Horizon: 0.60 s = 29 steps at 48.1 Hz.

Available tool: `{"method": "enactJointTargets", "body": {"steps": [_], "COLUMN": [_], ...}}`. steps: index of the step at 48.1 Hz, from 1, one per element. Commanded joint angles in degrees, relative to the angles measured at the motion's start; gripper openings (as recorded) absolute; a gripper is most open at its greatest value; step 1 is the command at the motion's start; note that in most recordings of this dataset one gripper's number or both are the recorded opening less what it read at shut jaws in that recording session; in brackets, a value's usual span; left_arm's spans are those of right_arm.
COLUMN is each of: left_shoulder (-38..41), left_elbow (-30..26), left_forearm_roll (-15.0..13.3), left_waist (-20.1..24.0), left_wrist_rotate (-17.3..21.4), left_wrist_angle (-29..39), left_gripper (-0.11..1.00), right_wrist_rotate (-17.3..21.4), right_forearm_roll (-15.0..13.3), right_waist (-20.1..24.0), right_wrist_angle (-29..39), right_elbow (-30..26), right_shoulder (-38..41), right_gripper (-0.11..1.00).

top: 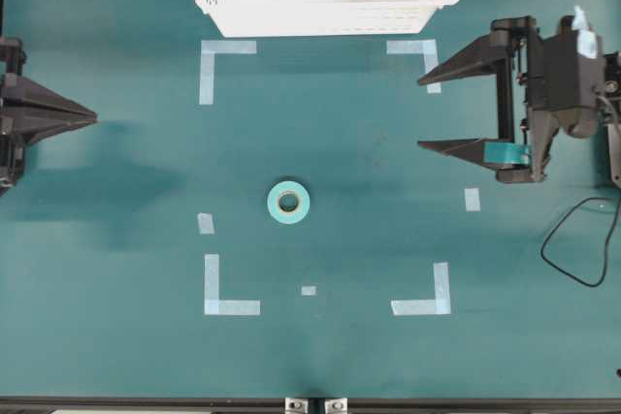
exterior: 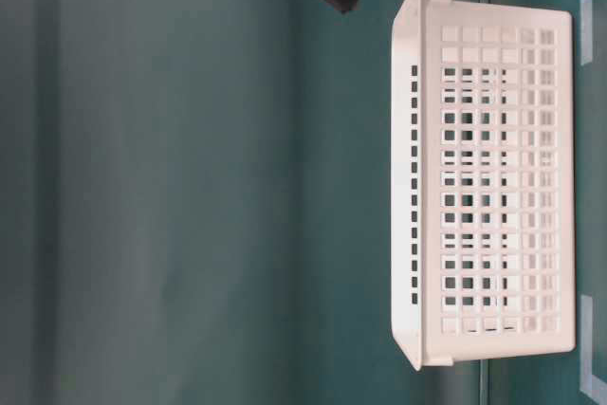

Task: Put the tape into the white basket.
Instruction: 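Move the open right gripper inward toward the teal tape roll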

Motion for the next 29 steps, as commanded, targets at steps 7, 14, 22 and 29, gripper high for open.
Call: {"method": "enactJointTargets", "body": {"steps": [7,14,22,29], "left_shoulder": [-2.8,-4.2,-4.2,-4.2], "left_elbow": [0.4,0.9,0.9,0.9], "left_forearm_roll": [0.2,0.2,0.2,0.2], "left_waist": [0.3,0.3,0.3,0.3], "left_wrist_rotate": [0.3,0.2,0.2,0.2], "left_wrist_angle": [-0.1,-0.1,0.0,-0.1], "left_gripper": [-0.11,-0.11,-0.11,-0.11], "right_wrist_rotate": [0.3,0.2,0.2,0.2], "right_forearm_roll": [-0.1,-0.1,-0.1,-0.1], "right_waist": [0.2,0.5,1.4,2.2], "right_wrist_angle": [3.8,4.5,4.9,6.1], "right_elbow": [-4.2,-6.2,-8.5,-10.8], "right_shoulder": [4.0,7.5,11.6,15.2], "right_gripper": [0.96,0.96,0.96,0.96]}}
